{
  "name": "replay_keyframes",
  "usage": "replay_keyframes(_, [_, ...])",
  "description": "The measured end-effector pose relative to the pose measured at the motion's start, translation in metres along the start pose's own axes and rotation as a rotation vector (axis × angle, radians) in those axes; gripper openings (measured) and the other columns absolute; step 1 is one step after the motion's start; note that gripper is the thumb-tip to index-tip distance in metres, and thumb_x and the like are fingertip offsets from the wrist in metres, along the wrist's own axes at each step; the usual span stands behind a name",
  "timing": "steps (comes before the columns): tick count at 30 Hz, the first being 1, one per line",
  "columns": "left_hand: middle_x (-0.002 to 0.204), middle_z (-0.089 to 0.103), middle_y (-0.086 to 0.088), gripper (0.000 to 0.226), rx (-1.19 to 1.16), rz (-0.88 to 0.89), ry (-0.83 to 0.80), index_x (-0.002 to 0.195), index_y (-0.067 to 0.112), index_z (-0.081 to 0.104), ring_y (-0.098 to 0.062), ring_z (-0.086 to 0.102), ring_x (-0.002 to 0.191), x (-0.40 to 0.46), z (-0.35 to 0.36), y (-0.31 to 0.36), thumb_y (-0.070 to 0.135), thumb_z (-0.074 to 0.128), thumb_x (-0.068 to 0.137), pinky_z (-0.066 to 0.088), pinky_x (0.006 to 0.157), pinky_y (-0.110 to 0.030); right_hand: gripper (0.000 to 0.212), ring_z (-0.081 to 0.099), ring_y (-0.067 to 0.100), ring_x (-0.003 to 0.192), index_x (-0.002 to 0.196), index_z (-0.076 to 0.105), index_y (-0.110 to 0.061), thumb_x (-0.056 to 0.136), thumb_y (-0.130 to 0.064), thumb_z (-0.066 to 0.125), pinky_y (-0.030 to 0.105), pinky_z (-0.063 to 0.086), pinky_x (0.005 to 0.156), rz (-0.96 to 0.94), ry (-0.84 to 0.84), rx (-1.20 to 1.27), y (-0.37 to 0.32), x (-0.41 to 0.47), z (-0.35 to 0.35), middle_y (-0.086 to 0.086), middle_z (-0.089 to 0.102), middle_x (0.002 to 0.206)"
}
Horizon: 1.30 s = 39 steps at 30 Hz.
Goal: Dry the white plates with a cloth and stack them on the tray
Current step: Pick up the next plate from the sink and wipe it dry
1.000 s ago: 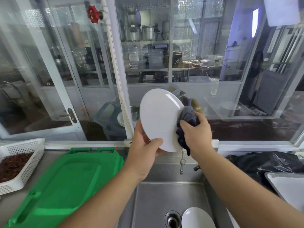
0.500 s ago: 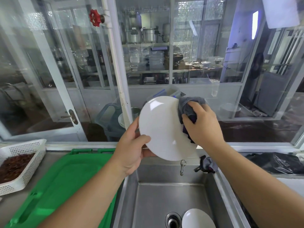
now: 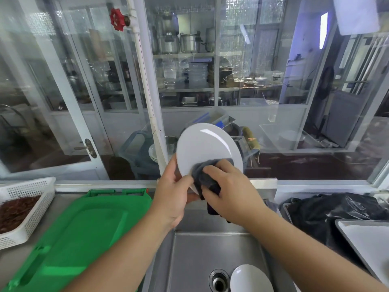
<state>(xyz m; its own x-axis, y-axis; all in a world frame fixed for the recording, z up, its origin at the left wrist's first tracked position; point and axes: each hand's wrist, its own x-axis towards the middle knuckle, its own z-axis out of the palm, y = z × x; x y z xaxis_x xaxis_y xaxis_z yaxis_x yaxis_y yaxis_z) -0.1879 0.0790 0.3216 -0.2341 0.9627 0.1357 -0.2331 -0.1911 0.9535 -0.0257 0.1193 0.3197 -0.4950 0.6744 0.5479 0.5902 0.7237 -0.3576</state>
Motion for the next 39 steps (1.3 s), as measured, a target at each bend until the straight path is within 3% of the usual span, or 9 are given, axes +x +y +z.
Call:
replay_keyframes(7, [0.117,0.076,-0.001,0.072,-0.048,-0.039,-0.081,0.13,0.048,0.066,-0.016,0.075,0.096,-0.022,0.008,-0.007,-0.009,0.049,0.089,0.063,0.07,-0.044,0.037,0.061,0.042,0.1,0.129,0.071,-0.013,0.092,-0.02,0.073,0.044,0.052,0.087,-0.148,0.097,-0.099,0.01,0.064,-0.031,0.012,0.063,0.119])
replay_keyframes(12, [0.118,0.075,0.0,0.068,-0.131,0.026,-0.018,0.125,0.049,0.068,-0.02,0.075,0.094,-0.02,0.004,0.006,0.002,0.056,0.077,0.063,0.068,-0.047,0.038,0.06,0.046,0.099,0.133,0.067,-0.018,0.096,-0.025,0.067,0.048,0.054,0.079,0.095,0.198,-0.205,0.03,0.079,-0.035,0.016,0.061,0.124])
replay_keyframes(16, [0.123,0.073,0.006,0.075,-0.12,0.102,0.046,0.138,0.045,0.06,-0.02,0.073,0.105,-0.013,-0.006,0.016,0.0,0.055,0.077,0.064,0.074,-0.052,0.038,0.062,0.041,0.097,0.131,0.066,-0.021,0.094,-0.03,0.067,0.035,0.043,0.071,0.29,0.166,-0.154,0.038,0.057,-0.019,0.014,0.061,0.126])
replay_keyframes(20, [0.131,0.069,0.006,0.081,-0.073,0.131,0.085,0.145,0.043,0.054,-0.028,0.063,0.123,-0.013,-0.007,0.013,0.0,0.055,0.076,0.063,0.079,-0.053,0.039,0.058,0.019,0.088,0.13,0.06,-0.034,0.092,-0.038,0.07,0.03,0.048,0.074,0.533,0.243,0.202,0.034,0.03,0.003,0.003,0.057,0.124])
replay_keyframes(23, [0.133,0.068,0.007,0.083,-0.057,0.151,0.095,0.147,0.044,0.051,-0.022,0.064,0.124,-0.012,-0.004,0.006,-0.001,0.055,0.077,0.064,0.081,-0.052,0.035,0.069,0.016,0.075,0.121,0.061,-0.041,0.088,-0.035,0.07,0.035,0.058,0.061,0.806,0.258,0.79,0.028,0.019,0.014,0.001,0.071,0.1])
replay_keyframes(25, [0.132,0.069,0.008,0.083,-0.052,0.161,0.101,0.147,0.045,0.051,-0.018,0.066,0.121,-0.012,-0.002,0.002,-0.002,0.054,0.078,0.064,0.08,-0.048,0.026,0.063,0.017,0.054,0.114,0.066,-0.032,0.09,-0.025,0.072,0.031,0.049,0.049,0.912,0.281,1.191,0.024,0.014,0.02,0.012,0.069,0.087])
replay_keyframes(28, [0.132,0.069,0.008,0.084,-0.01,0.152,0.096,0.143,0.05,0.051,-0.02,0.067,0.118,-0.014,0.001,-0.002,-0.003,0.054,0.078,0.063,0.074,-0.039,0.02,0.066,0.022,0.058,0.111,0.07,-0.021,0.093,-0.012,0.073,0.034,0.054,0.052,0.994,0.362,1.33,0.023,0.012,0.028,0.014,0.072,0.083])
replay_keyframes(33, [0.125,0.069,0.014,0.08,0.137,0.08,0.023,0.128,0.06,0.056,-0.019,0.07,0.106,-0.014,0.0,-0.002,0.005,0.064,0.071,0.062,0.069,-0.035,0.029,0.065,0.024,0.056,0.106,0.074,-0.028,0.089,-0.005,0.073,0.037,0.054,0.054,1.009,0.37,1.25,0.032,0.008,0.032,0.012,0.073,0.073])
replay_keyframes(39, [0.121,0.075,0.003,0.038,0.068,-0.162,0.016,0.12,0.05,0.069,-0.034,0.068,0.116,-0.006,-0.021,0.021,0.028,0.065,0.089,0.062,0.067,-0.044,0.041,0.075,0.018,0.059,0.108,0.072,-0.048,0.087,-0.012,0.073,0.034,0.056,0.046,0.814,0.236,0.831,0.054,0.007,0.008,-0.001,0.077,0.075])
